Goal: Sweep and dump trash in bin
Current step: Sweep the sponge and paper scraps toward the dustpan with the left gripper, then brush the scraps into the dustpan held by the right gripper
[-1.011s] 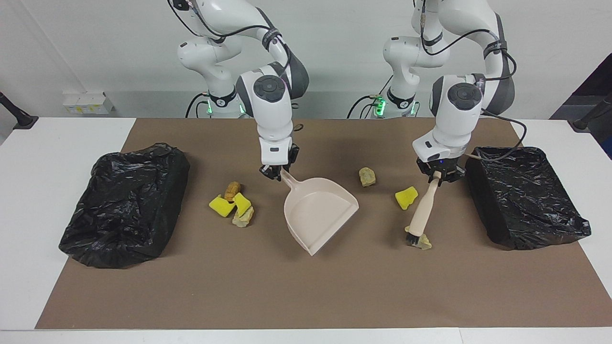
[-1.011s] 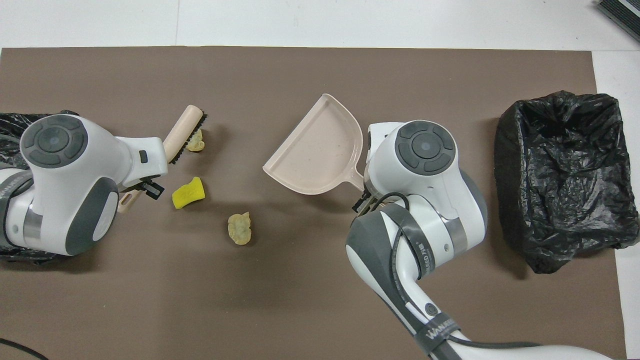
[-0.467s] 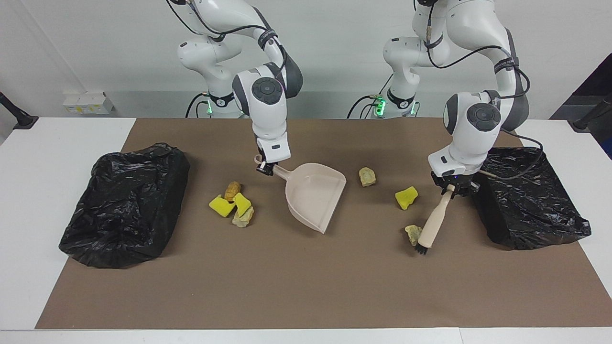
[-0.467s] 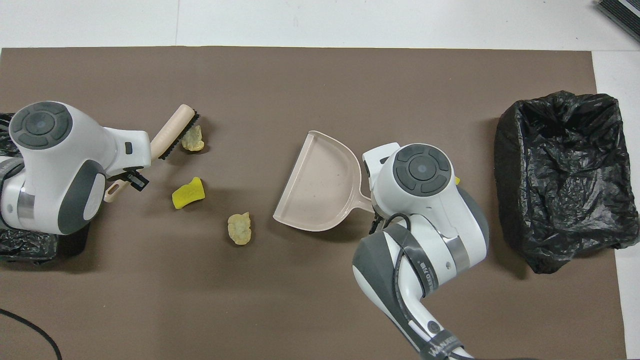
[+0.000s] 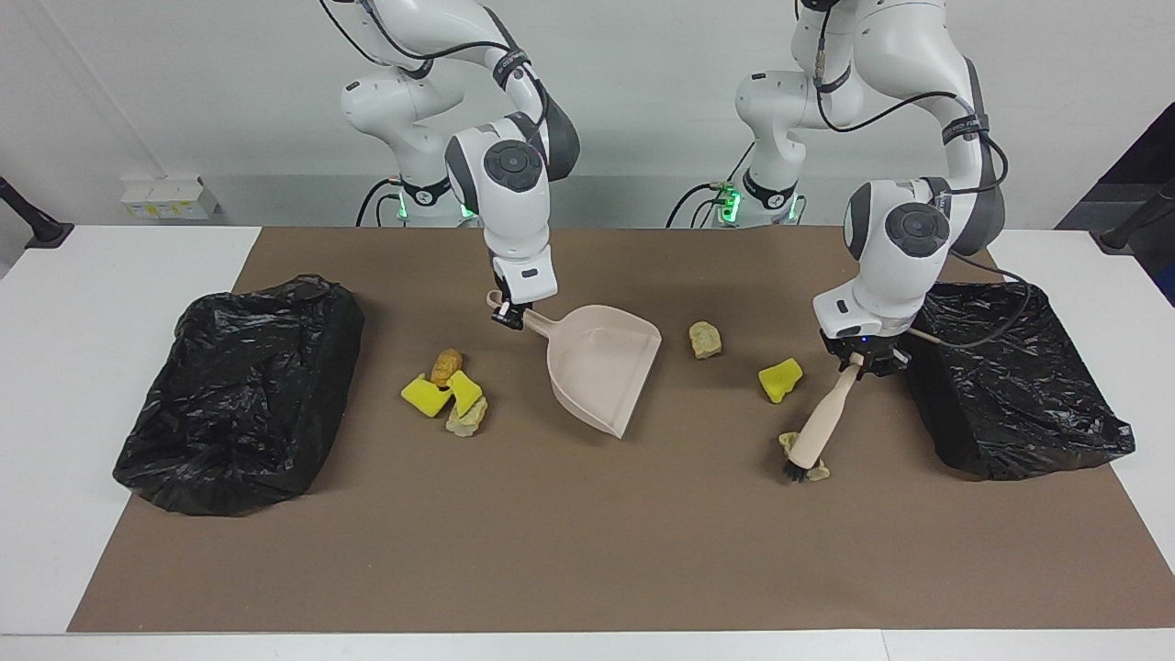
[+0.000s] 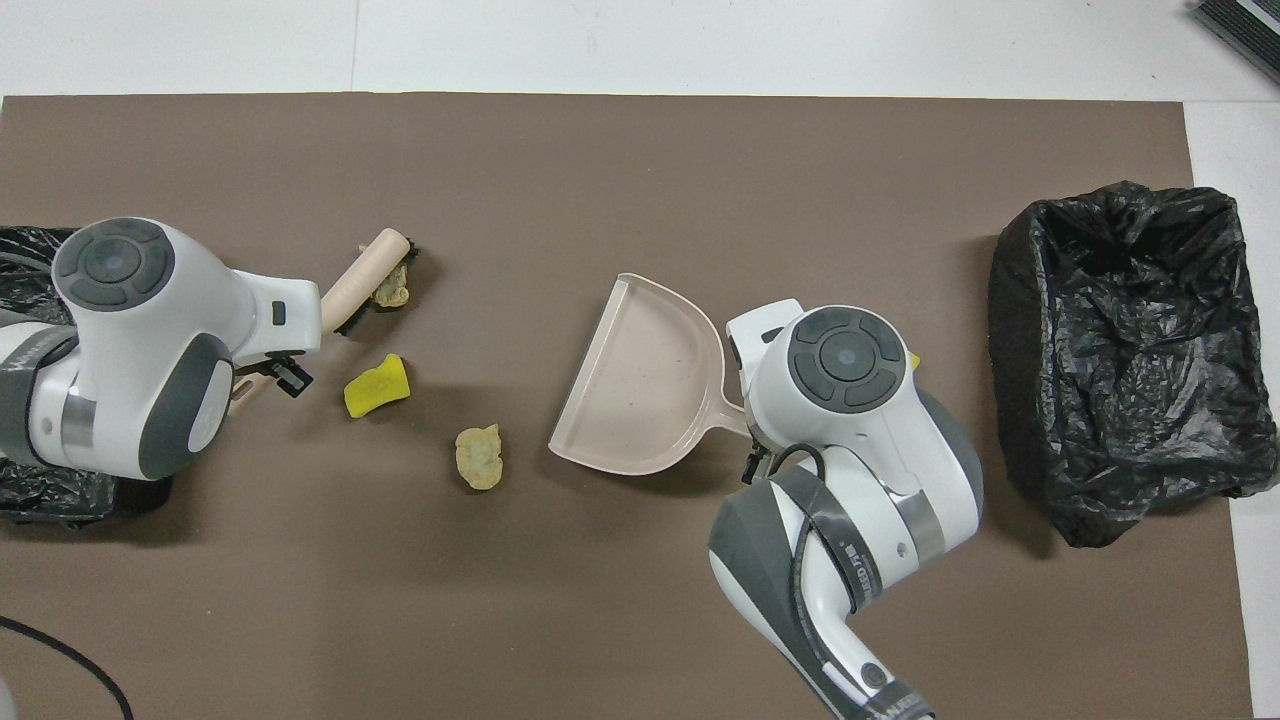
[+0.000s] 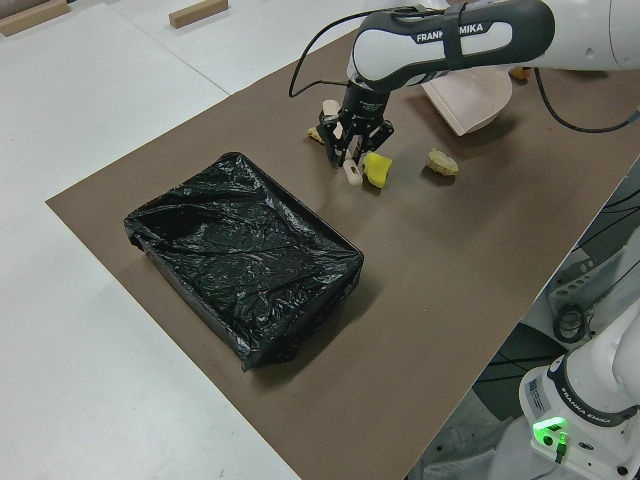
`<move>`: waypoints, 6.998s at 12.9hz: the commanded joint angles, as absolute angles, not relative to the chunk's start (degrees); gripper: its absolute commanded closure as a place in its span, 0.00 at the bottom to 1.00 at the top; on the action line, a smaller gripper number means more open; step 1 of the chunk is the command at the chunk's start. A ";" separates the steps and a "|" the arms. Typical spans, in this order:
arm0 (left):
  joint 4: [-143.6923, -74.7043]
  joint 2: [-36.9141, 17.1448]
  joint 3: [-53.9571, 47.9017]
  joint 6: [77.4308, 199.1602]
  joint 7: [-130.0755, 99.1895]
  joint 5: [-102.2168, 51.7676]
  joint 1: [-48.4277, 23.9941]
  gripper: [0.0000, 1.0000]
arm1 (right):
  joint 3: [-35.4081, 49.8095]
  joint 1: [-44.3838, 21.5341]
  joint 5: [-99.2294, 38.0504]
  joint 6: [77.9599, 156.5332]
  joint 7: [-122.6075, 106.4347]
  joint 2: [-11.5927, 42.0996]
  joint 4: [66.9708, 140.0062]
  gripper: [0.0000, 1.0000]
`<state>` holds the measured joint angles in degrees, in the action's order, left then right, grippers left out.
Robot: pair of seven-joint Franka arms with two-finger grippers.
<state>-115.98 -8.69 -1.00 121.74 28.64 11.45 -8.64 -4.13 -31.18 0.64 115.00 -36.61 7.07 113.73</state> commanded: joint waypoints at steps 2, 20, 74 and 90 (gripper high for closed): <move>-118.57 -5.80 -1.14 118.31 29.79 11.52 -13.26 1.00 | -3.69 -30.85 1.58 116.10 -37.35 5.36 115.40 1.00; -133.06 8.09 -0.53 115.66 -8.57 5.27 -12.22 1.00 | -3.69 -30.59 0.88 117.33 -39.81 6.06 114.52 1.00; -135.09 7.03 -1.14 116.37 -25.49 -13.01 -28.12 1.00 | -3.78 -33.66 4.66 113.99 -43.42 9.05 116.54 1.00; -118.66 -0.26 -0.17 118.74 -26.90 -18.93 -35.71 1.00 | -3.69 -33.66 4.57 113.99 -41.57 9.14 116.19 1.00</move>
